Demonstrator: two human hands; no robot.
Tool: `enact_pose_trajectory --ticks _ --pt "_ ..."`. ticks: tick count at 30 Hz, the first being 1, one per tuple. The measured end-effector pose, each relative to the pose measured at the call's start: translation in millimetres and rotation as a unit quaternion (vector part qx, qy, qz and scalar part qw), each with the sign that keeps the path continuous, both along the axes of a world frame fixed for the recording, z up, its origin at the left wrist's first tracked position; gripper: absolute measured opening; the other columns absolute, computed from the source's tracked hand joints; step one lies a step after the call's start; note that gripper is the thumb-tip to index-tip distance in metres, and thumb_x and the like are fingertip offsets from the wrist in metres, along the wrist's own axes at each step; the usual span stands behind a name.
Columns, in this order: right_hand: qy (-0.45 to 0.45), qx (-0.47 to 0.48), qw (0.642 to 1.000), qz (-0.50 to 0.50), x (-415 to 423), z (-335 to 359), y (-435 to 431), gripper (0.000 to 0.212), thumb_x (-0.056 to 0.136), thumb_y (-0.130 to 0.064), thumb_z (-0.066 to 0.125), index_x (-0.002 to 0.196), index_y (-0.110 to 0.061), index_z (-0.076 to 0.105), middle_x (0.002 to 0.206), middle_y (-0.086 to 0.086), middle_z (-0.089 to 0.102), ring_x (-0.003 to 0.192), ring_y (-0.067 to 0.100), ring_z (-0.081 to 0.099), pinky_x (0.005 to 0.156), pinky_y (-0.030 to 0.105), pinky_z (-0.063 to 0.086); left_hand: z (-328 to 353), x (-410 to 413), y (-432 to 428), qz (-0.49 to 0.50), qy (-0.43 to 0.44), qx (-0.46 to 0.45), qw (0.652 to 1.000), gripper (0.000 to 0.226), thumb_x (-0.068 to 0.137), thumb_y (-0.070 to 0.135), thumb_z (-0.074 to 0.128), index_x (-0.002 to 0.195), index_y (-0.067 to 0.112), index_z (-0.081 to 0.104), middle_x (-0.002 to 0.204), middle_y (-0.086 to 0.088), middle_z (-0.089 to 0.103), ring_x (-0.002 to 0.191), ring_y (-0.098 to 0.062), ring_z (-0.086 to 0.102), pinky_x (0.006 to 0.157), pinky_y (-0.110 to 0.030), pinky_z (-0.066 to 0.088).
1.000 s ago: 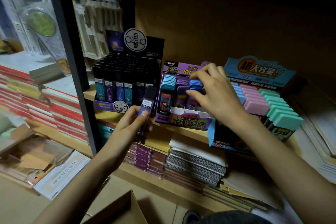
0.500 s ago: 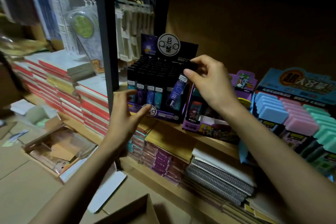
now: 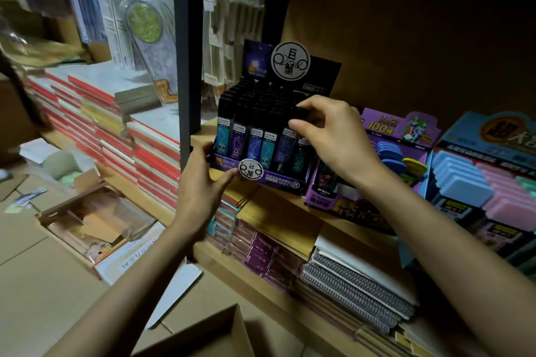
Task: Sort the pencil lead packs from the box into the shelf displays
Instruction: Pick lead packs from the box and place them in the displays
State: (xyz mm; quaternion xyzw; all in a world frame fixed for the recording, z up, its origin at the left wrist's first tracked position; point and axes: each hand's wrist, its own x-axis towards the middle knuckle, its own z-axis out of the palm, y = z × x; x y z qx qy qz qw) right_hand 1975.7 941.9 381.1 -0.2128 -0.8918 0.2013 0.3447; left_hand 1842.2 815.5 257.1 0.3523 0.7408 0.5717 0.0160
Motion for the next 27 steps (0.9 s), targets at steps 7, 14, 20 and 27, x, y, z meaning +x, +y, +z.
enact_pose_trajectory --ticks 7,14,20,27 --pt "-0.033 0.015 0.999 0.001 -1 7 6 0.025 0.085 -0.019 0.067 0.109 -0.009 0.066 0.093 0.006 0.069 0.083 0.019 0.064 0.081 0.038 0.053 0 -1 -1 -0.003 -0.003 -0.006 1.0 0.062 0.082 0.025 0.067 0.135 0.011 0.038 0.131 -0.008 0.055 0.116 -0.018 0.054 0.097 -0.042 0.048" --pt "-0.052 0.057 0.997 -0.008 1 2 9 0.031 0.086 -0.02 0.067 0.115 -0.01 0.065 0.098 0.0 0.066 0.087 0.01 0.057 0.074 0.012 0.037 -1 -2 -1 0.002 0.004 -0.009 1.0 0.061 0.081 0.026 0.067 0.134 0.012 0.038 0.131 -0.007 0.055 0.117 -0.02 0.054 0.097 -0.047 0.048" --pt "-0.054 0.031 0.998 -0.011 -7 -5 7 0.026 0.085 -0.018 0.068 0.109 -0.009 0.066 0.085 0.001 0.062 0.08 0.016 0.061 0.072 0.024 0.046 -2 -2 -1 0.003 0.01 -0.003 1.0 0.061 0.082 0.025 0.068 0.134 0.013 0.038 0.132 -0.006 0.054 0.119 -0.019 0.053 0.097 -0.045 0.048" --pt "-0.151 0.199 0.967 -0.044 -6 -3 -1 0.031 0.087 -0.027 0.065 0.11 -0.007 0.063 0.105 0.01 0.063 0.1 0.027 0.057 0.08 0.033 0.046 5 -11 -23 -0.028 0.044 -0.062 0.997 0.066 0.082 0.021 0.069 0.139 0.01 0.036 0.139 -0.01 0.047 0.124 -0.017 0.045 0.095 -0.027 0.039"
